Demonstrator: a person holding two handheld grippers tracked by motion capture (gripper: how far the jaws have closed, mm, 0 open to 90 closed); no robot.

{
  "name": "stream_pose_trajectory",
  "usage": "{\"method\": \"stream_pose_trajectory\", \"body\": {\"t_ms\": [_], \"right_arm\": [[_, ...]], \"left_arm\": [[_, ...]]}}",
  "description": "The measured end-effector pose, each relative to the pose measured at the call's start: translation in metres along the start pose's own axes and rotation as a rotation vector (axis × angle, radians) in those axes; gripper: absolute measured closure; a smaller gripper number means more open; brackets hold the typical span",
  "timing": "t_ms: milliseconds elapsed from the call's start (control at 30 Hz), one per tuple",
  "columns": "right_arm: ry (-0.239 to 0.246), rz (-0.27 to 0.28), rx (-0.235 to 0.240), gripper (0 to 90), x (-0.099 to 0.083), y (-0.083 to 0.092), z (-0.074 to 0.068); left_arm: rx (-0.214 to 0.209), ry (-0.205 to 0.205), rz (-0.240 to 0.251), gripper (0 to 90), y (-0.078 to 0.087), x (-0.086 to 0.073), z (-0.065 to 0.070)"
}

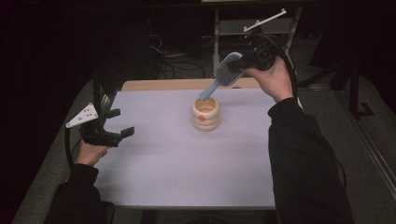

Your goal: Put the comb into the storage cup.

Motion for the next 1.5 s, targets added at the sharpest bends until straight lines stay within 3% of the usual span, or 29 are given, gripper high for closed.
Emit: {"method": "stream_pose_trajectory", "body": {"t_ms": [433, 900, 1100, 1500], "right_arm": [[-0.014, -0.039, -0.009, 57.4, -0.008, -0.017, 0.009], [-0.023, -0.090, 0.001, 57.4, -0.018, -0.042, 0.015], [-0.023, -0.098, 0.005, 57.3, -0.021, -0.049, 0.017], [-0.027, -0.129, -0.003, 57.1, -0.025, -0.066, 0.021]], "left_arm": [[0.018, 0.010, -0.002, 0.0, 0.007, -0.019, -0.003], [0.041, 0.064, 0.034, 0.0, 0.015, -0.041, -0.008], [0.043, 0.072, 0.009, 0.0, 0.016, -0.049, -0.007], [0.053, 0.087, 0.017, 0.0, 0.017, -0.058, -0.008]]}}
Point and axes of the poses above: each handheld gripper's, and its own axes: y roughly backward along the jaws, x roughly out of its top, z roughly to its right, the point moved 3 cm from there along -y, roughly forward along the jaws, and after that the axes turned 14 degrees about x, right-handed, at the moved point
